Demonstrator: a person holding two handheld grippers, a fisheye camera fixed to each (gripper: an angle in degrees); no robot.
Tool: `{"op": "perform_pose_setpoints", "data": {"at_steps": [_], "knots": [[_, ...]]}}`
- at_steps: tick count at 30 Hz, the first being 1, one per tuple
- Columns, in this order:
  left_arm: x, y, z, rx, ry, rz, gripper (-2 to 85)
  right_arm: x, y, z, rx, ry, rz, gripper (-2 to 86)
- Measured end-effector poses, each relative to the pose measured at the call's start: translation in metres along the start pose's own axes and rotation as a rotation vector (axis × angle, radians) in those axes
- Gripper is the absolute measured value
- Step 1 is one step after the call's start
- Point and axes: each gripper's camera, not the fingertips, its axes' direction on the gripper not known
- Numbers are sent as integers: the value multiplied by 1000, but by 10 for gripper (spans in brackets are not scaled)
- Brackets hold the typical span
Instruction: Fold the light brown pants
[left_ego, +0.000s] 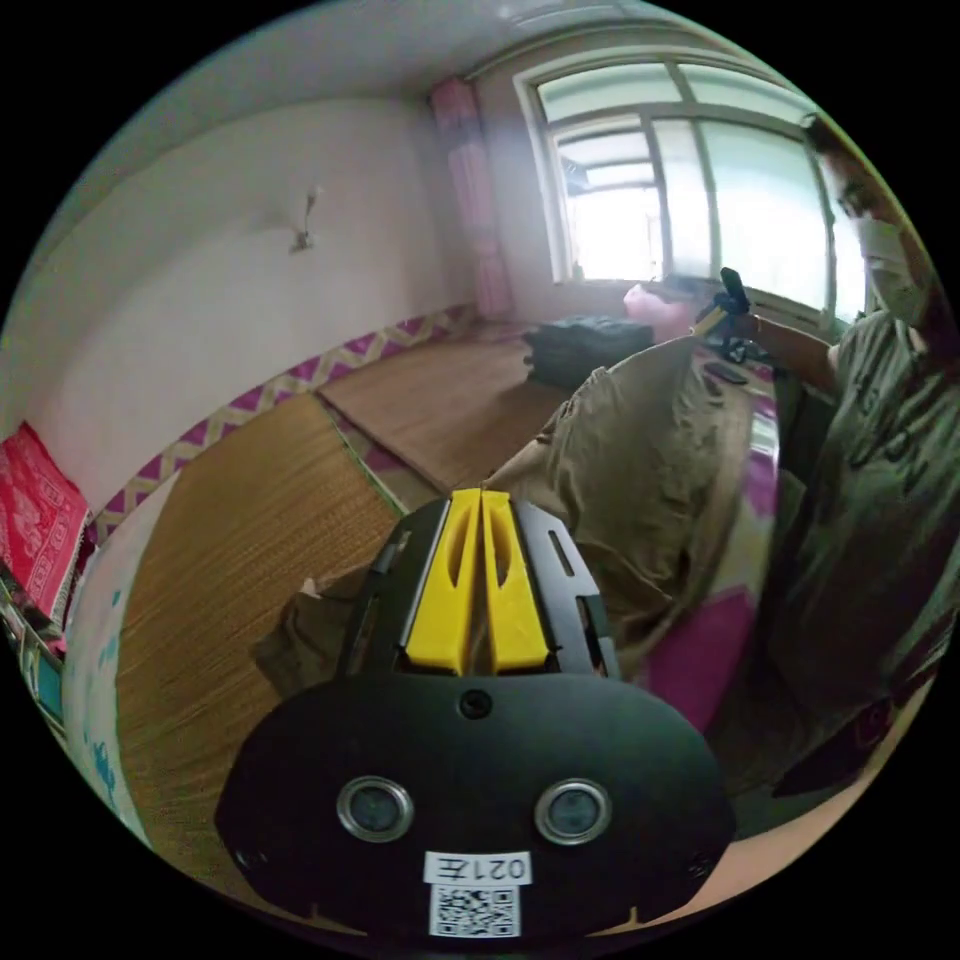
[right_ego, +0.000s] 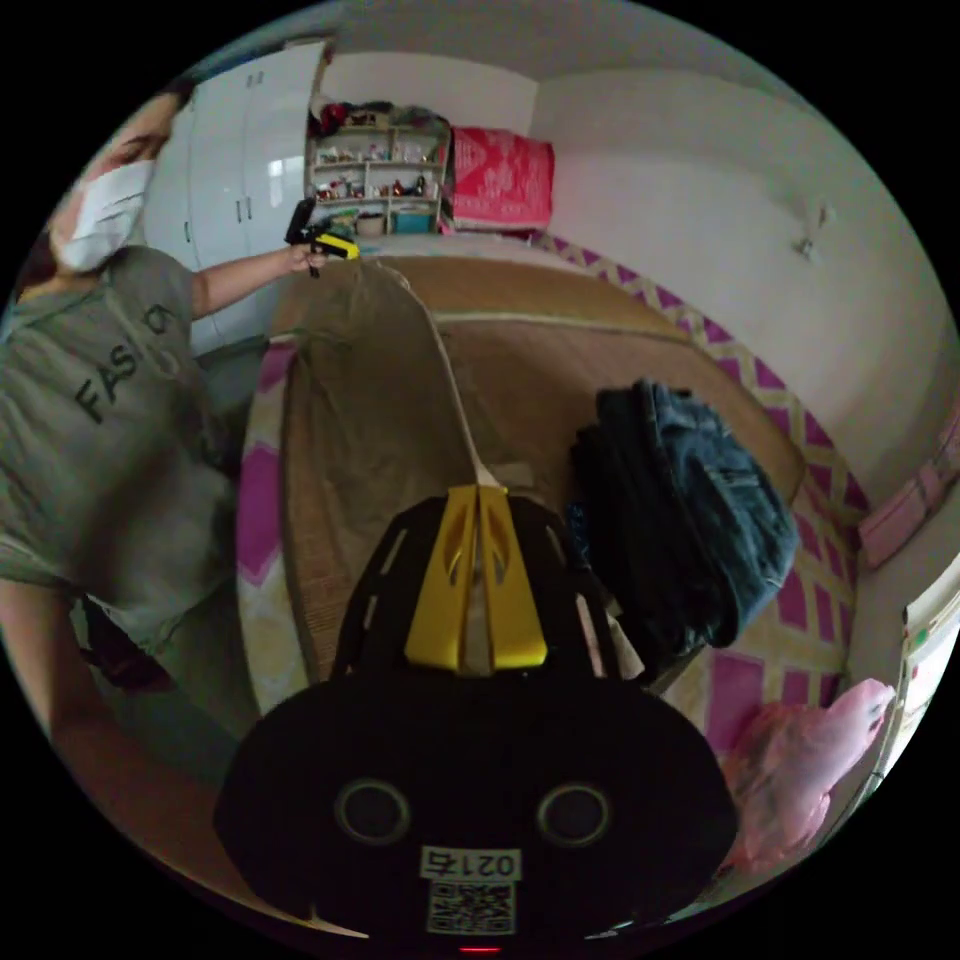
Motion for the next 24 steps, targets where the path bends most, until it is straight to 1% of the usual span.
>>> {"op": "perform_pose_setpoints", "data": {"at_steps": [3, 5, 7, 8, 10, 14, 16, 18, 20, 21, 22, 23, 24], "knots": [[38, 31, -58, 37, 5, 8, -10, -81, 19, -51, 20, 76, -66, -10], [58, 55, -81, 26, 37, -4, -10, -126, 35, -65, 21, 88, -66, -10], [78, 92, -92, -15, 90, -64, -10, -175, 64, -61, 0, 75, -15, -10], [82, 102, -92, -29, 104, -87, -10, -185, 72, -56, -10, 70, 3, -10], [90, 146, -83, -76, 150, -213, -10, -216, 106, -30, -64, 6, 83, -10], [87, 204, -73, -64, 195, -403, -10, -239, 150, 14, -115, -126, 209, -9], [81, 232, -73, 1, 205, -506, -10, -246, 166, 35, -142, -169, 270, -8], [75, 244, -72, 15, 210, -550, -10, -247, 173, 44, -154, -151, 309, -4], [70, 248, -73, -3, 206, -548, -10, -246, 178, 48, -161, -148, 343, 5], [67, 248, -79, -1, 205, -543, -9, -247, 178, 47, -192, -152, 331, 24], [63, 247, -89, 33, 215, -534, -9, -249, 178, 41, -216, -172, 302, 55], [60, 247, -96, 61, 226, -532, -9, -249, 177, 35, -216, -197, 288, 65], [54, 247, -111, 142, 229, -532, -10, -247, 177, 19, -186, -247, 270, 86]]}}
